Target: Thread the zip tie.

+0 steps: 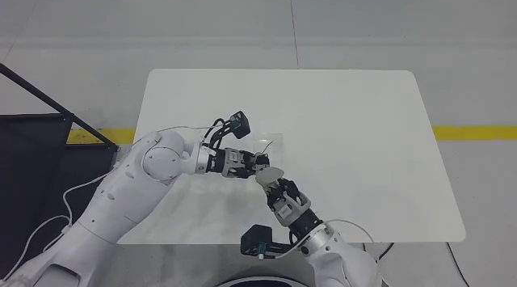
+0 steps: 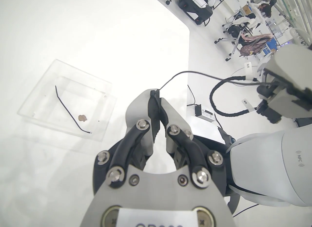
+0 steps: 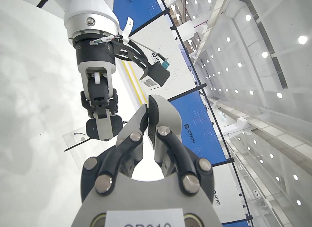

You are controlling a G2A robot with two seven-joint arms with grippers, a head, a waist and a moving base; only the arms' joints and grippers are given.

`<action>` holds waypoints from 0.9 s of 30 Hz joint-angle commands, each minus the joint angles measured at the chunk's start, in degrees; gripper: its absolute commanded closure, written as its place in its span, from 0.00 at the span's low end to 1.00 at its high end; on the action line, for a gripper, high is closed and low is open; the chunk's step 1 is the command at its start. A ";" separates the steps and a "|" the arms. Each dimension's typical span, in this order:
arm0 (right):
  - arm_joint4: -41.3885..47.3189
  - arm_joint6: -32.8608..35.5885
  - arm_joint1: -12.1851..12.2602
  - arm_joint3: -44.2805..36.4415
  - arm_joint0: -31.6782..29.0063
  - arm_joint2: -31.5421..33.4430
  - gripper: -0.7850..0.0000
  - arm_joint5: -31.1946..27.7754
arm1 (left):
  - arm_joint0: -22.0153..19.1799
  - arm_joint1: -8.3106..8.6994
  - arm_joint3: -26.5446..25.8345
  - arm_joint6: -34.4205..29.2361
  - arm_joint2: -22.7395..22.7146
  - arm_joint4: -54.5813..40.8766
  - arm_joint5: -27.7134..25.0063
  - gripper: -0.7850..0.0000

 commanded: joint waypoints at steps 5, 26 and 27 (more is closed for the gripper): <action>-1.45 -1.32 0.43 -0.18 -0.29 0.36 1.00 -2.79 | 0.19 0.05 -0.17 0.30 -0.17 0.25 -0.02 1.00; -5.34 -1.52 1.18 0.10 1.01 -1.08 1.00 -9.38 | 0.54 0.19 -0.19 1.42 -0.77 0.45 -0.50 1.00; -5.40 -1.61 1.22 0.07 1.00 -1.07 1.00 -9.51 | 0.59 0.21 -0.20 1.50 -0.82 0.43 -0.52 1.00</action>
